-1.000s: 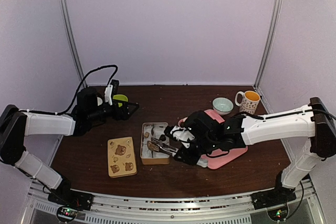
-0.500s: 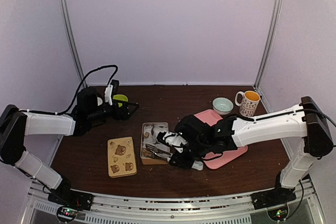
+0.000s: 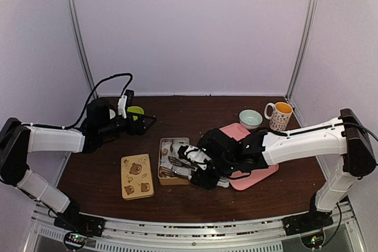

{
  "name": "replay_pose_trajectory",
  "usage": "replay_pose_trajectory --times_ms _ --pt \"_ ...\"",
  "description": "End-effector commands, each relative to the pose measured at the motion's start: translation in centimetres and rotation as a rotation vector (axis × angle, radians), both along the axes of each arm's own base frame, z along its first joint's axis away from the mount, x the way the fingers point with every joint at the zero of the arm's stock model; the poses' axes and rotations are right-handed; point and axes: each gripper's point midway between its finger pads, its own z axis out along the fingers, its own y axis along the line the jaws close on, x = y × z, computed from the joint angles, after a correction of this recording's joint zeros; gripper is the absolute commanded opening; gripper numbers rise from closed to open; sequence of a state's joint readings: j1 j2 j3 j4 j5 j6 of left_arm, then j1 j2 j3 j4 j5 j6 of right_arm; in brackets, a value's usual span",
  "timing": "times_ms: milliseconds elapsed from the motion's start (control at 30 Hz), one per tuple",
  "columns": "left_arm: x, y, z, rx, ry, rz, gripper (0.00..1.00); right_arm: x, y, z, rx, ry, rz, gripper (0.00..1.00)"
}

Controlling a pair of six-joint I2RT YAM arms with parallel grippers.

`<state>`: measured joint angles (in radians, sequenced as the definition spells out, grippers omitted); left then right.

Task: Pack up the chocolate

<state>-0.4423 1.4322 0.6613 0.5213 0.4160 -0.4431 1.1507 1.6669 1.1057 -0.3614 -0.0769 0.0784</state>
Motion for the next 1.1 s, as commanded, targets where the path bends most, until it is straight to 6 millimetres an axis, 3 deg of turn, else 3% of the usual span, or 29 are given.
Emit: replay_pose_trajectory --times_ms 0,167,333,667,1067 --pt "0.3 -0.5 1.1 -0.006 -0.042 -0.017 0.95 2.9 -1.1 5.0 0.107 -0.184 -0.151 0.50" --pt "0.2 -0.5 1.1 -0.007 -0.040 -0.019 0.95 4.7 -3.7 7.1 0.148 -0.277 -0.276 0.50" --pt "0.3 -0.5 1.1 -0.007 -0.041 -0.016 0.95 6.5 -6.3 7.2 0.142 -0.303 -0.400 0.50" --pt "0.3 -0.5 1.1 -0.008 -0.041 -0.019 0.95 9.5 -10.0 4.2 -0.009 -0.306 -0.582 0.49" --pt "0.3 -0.6 1.0 -0.012 -0.035 -0.023 0.95 12.5 -10.5 1.6 0.009 -0.151 -0.691 0.48"
